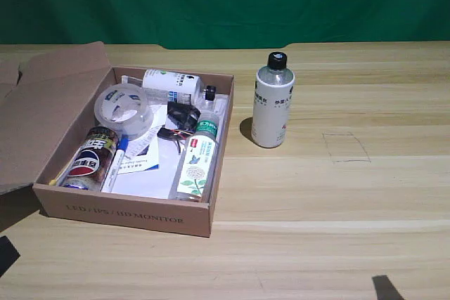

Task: Place the white bottle into the box.

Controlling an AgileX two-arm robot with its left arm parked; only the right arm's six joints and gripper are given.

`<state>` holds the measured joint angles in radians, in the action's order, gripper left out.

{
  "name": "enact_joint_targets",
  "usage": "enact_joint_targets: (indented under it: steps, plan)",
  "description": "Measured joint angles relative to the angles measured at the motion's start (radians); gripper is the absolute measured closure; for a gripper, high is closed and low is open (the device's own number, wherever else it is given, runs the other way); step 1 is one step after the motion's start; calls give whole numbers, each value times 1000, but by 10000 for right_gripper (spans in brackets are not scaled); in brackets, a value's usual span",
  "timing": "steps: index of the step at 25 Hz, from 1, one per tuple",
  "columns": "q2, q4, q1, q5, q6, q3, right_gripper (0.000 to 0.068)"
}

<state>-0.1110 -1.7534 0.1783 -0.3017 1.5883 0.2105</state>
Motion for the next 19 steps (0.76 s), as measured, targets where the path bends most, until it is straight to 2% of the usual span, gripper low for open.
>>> enact_joint_targets:
  steps: [19]
  plan:
    - [0,0,0,0,0,0,680]
